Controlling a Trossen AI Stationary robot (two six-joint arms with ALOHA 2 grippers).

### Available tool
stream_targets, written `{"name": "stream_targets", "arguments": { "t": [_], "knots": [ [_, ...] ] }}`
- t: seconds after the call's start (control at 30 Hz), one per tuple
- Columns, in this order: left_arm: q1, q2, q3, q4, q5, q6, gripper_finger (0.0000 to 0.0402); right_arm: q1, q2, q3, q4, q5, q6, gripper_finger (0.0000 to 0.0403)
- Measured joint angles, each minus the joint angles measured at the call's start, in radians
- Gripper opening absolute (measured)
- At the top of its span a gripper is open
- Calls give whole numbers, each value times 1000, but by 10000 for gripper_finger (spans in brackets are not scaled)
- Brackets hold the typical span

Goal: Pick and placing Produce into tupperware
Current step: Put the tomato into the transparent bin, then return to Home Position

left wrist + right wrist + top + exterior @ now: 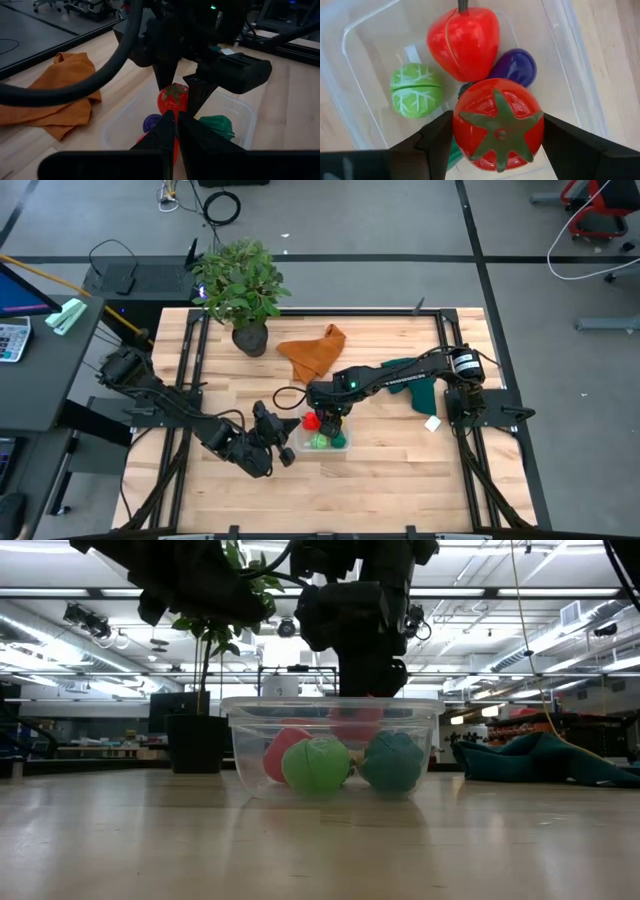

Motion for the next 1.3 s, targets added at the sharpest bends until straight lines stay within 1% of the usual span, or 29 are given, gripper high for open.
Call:
{"name": "stream_targets", "arguments": {
  "t": [0.33, 0.67, 0.8, 0.93, 1.13, 1.3],
  "knots": [
    [0, 0, 0, -2, 0, 0, 36, -2, 0, 0, -2, -1, -4, 263],
    [0, 0, 0, -5, 0, -14, 28, -2, -28, 2, -33, -21, 1, 264],
    [1, 0, 1, -10, 0, -14, 33, -2, -31, 14, -76, -21, -9, 263],
    [3, 0, 1, -18, 0, -49, 39, 0, -34, 33, -105, -21, -30, 263],
    [3, 0, 1, -22, 0, -74, 38, 5, -83, 35, -148, -18, -97, 263],
    [3, 0, 1, -33, 1, -98, 31, 16, -141, 35, -179, 4, -133, 261]
  ]
}}
